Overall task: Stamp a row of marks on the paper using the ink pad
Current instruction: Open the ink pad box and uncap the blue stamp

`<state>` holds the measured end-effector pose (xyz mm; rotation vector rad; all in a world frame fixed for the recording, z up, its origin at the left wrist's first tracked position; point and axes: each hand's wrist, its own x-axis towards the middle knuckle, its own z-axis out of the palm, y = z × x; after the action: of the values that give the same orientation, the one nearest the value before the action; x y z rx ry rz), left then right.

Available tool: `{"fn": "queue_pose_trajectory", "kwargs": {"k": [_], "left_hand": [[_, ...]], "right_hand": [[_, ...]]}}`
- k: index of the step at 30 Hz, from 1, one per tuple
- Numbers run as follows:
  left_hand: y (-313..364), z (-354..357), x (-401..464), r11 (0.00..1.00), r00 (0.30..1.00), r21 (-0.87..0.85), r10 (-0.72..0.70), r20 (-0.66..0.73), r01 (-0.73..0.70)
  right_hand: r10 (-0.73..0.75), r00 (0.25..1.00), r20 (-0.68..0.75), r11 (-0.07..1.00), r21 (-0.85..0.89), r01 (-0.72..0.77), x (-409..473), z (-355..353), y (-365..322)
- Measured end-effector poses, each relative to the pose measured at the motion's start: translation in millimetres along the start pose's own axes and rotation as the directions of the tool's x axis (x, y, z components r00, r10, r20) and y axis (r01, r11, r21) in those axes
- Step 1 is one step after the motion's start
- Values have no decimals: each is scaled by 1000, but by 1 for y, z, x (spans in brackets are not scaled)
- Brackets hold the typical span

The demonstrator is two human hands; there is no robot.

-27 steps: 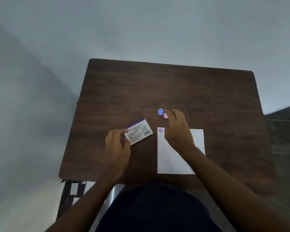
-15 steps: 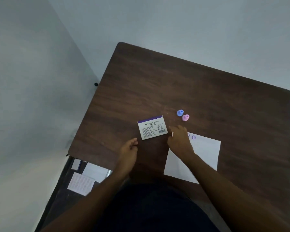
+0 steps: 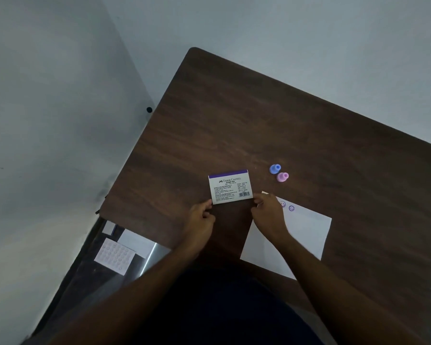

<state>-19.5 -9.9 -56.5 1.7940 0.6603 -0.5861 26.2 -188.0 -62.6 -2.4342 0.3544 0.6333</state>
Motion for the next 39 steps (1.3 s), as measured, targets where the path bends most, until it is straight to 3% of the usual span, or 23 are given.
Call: {"fn": "queue_pose_trajectory", "kwargs": {"k": [11,19,22,29,39], "left_hand": [[12,-9,-7,990,999,-130,-45,18,47],[37,-28,-10,964,997,-257,78,21,-70],[47,-33,-1,949,995,-300,96,-3,-92],[79,-44,27,953,996,-290,86,-14,-86],[83,-43,71,914,994,-396,-101,-31,81]], "right_hand": [[-36,997,-74,996,74,41,-11,-15,-11],[-163,974,-156,978,102,180,1,-35,-24],[-185,974,-127,972,123,201,10,-44,-39],[-56,998,-2,950,307,53,39,-53,-68],[84,996,25,935,344,-88,74,-43,-81]]}}
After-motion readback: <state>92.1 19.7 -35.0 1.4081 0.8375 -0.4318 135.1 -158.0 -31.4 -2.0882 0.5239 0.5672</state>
